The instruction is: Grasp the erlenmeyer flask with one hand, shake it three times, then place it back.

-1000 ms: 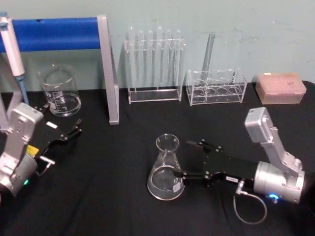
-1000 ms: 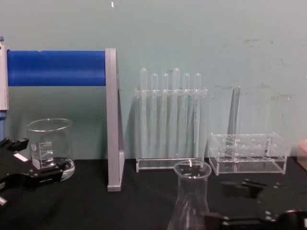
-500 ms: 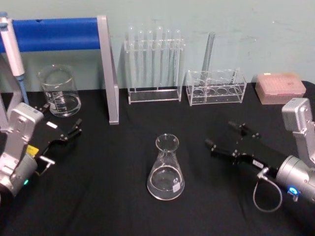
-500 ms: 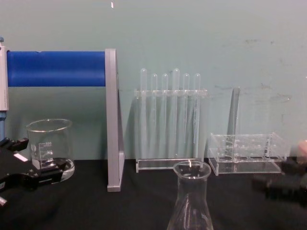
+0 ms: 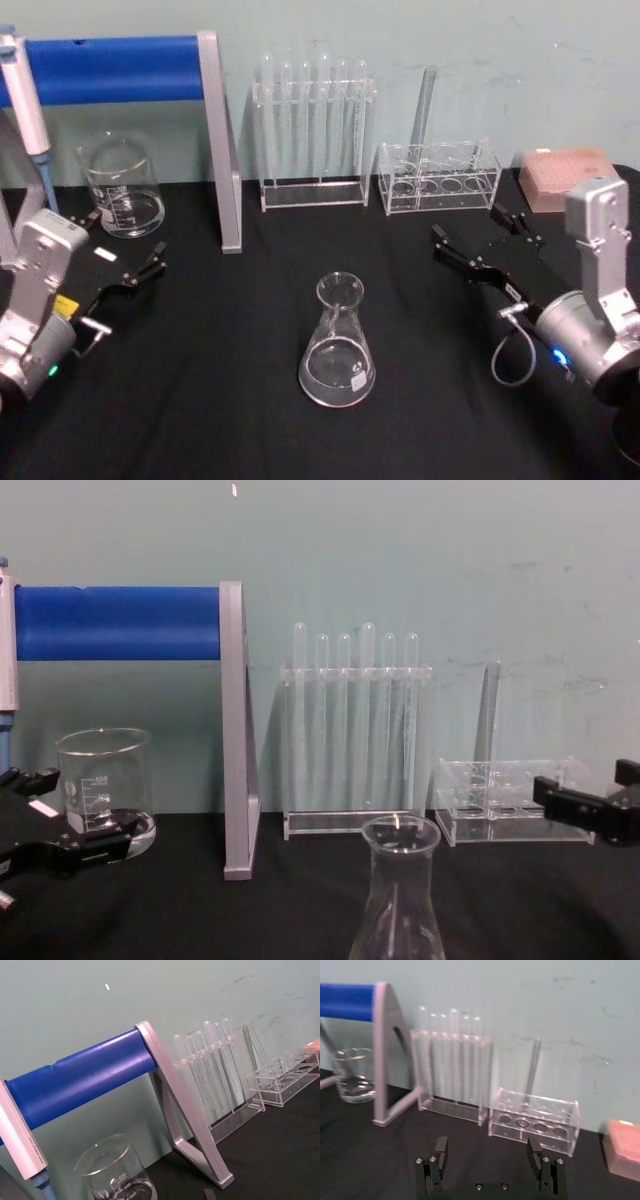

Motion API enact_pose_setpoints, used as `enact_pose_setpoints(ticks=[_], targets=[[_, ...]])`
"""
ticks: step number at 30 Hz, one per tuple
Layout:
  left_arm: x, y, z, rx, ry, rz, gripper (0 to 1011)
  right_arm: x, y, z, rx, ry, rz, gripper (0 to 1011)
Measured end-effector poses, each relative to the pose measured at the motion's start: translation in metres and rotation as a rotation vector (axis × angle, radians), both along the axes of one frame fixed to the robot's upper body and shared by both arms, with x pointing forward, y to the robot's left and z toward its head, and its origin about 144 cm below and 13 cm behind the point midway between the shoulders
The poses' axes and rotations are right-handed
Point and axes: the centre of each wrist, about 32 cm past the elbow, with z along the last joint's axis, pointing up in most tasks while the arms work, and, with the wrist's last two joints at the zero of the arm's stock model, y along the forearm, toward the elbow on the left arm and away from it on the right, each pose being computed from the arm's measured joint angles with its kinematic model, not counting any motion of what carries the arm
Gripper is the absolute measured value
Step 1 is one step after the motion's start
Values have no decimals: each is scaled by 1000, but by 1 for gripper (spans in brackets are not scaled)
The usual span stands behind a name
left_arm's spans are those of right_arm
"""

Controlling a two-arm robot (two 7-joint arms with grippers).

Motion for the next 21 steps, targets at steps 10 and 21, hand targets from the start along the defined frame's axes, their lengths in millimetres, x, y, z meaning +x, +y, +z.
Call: enact_pose_setpoints(ticks=[10,21], targets=[[0,0,0,0,0,0,1001,21,16,-15,-43,82,-74,1003],[0,0,0,0,0,0,1001,32,26,-26,-73,144,-53,1003]])
